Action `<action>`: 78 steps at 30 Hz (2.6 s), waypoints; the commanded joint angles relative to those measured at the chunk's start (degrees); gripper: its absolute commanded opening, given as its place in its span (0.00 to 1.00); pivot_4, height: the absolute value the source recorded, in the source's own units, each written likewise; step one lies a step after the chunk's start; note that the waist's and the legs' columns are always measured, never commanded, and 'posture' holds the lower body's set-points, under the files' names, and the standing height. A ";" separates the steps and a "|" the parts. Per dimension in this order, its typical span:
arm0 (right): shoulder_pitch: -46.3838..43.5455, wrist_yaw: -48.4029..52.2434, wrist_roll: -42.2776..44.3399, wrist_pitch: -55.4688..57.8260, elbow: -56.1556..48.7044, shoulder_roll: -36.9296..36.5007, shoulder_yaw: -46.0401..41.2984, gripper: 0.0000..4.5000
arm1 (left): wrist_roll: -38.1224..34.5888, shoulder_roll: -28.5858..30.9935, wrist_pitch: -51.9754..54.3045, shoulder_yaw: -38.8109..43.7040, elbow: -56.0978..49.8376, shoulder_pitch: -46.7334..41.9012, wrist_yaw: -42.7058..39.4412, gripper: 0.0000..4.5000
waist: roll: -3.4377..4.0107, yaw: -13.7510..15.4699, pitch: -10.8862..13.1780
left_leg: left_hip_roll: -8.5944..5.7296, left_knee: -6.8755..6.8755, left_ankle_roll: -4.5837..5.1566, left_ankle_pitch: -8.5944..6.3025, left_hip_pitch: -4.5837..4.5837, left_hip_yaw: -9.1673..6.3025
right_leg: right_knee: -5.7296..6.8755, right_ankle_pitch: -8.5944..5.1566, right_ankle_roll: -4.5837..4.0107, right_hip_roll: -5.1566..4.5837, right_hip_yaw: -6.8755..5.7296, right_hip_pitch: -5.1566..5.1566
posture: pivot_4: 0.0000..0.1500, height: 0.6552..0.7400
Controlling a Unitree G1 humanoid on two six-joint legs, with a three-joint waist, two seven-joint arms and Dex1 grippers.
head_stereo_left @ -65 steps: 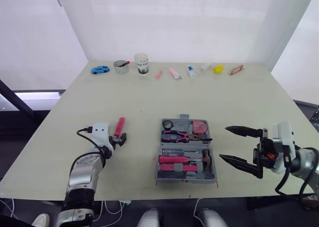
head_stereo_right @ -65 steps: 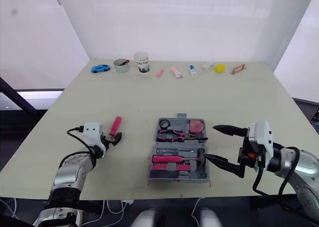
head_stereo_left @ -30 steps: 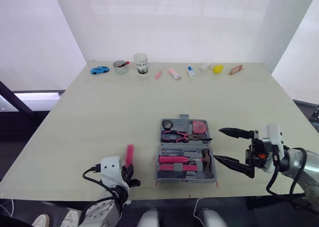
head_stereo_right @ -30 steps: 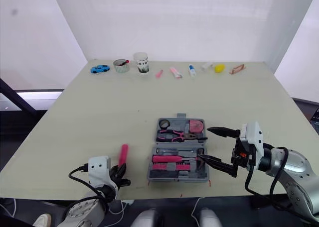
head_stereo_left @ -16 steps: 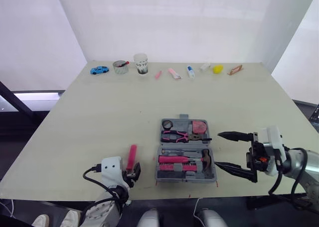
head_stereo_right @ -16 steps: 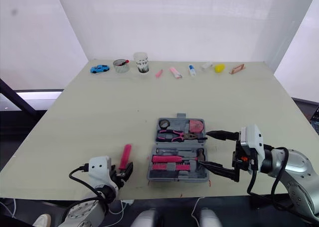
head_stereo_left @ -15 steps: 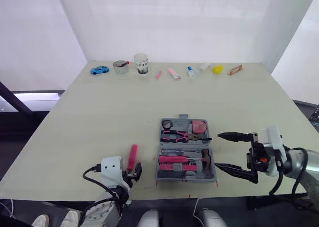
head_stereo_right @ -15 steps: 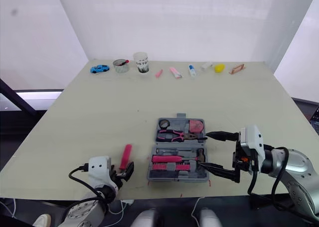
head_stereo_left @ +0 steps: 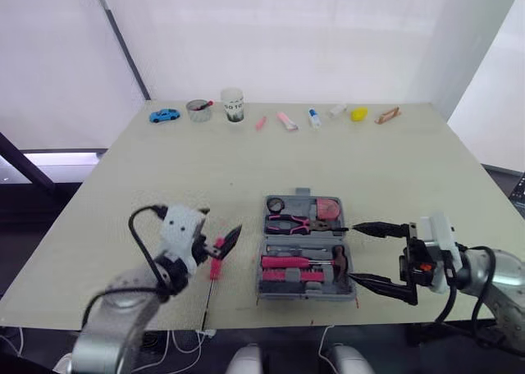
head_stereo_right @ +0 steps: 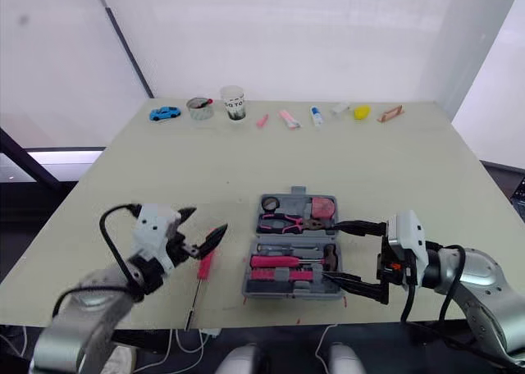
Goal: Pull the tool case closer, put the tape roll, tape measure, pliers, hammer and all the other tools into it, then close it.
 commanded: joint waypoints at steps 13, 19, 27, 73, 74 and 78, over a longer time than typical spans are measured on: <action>-1.42 -1.25 -1.89 -3.16 0.00 0.76 -1.01 1.00 | 1.53 20.63 -48.17 -35.62 47.26 -42.36 -60.05 0.99 | -0.04 -0.03 0.17 | 0.02 -0.06 0.02 -0.01 -0.19 0.30 | -0.06 0.07 0.18 0.11 -0.03 -0.11 | 1.00 1.00; -1.50 -1.27 -2.71 -4.21 0.91 0.56 -1.85 1.00 | 1.31 28.05 -73.88 -65.14 59.81 -57.79 -60.05 0.99 | -0.05 0.03 0.25 | 0.02 -0.09 0.03 -0.02 -0.21 0.25 | -0.08 0.09 0.23 0.14 -0.03 -0.13 | 1.00 1.00; -1.31 -1.64 -3.20 -5.02 1.07 1.13 -1.45 1.00 | 5.17 21.13 -97.51 -87.52 73.16 -71.72 -60.05 0.99 | -0.25 1.31 0.39 | 0.02 0.07 0.03 -0.02 -0.26 0.30 | -0.05 0.10 0.25 0.14 -0.02 -0.12 | 1.00 1.00; -4.95 -3.10 -3.99 -4.59 1.84 2.37 1.20 1.00 | 60.05 6.87 -119.65 -73.65 84.86 -71.19 -27.38 0.08 | -0.33 1.22 0.42 | 0.03 0.09 0.04 -0.01 -0.19 0.32 | 0.05 0.13 0.27 0.14 0.01 -0.07 | 1.00 1.00; -4.97 -3.13 -4.00 -4.52 1.80 2.40 1.20 1.00 | 59.62 7.21 -119.65 -74.29 84.66 -71.24 -27.06 0.08 | -0.33 1.23 0.43 | 0.03 0.09 0.04 -0.01 -0.21 0.32 | 0.04 0.13 0.27 0.13 0.00 -0.07 | 1.00 1.00; -4.85 -3.46 -3.88 -4.23 1.33 2.45 1.18 1.00 | 57.69 8.44 -119.65 -75.52 84.38 -71.56 -25.63 0.08 | -0.33 1.22 0.43 | 0.04 0.09 0.04 -0.01 -0.20 0.31 | 0.06 0.13 0.27 0.13 -0.01 -0.07 | 1.00 1.00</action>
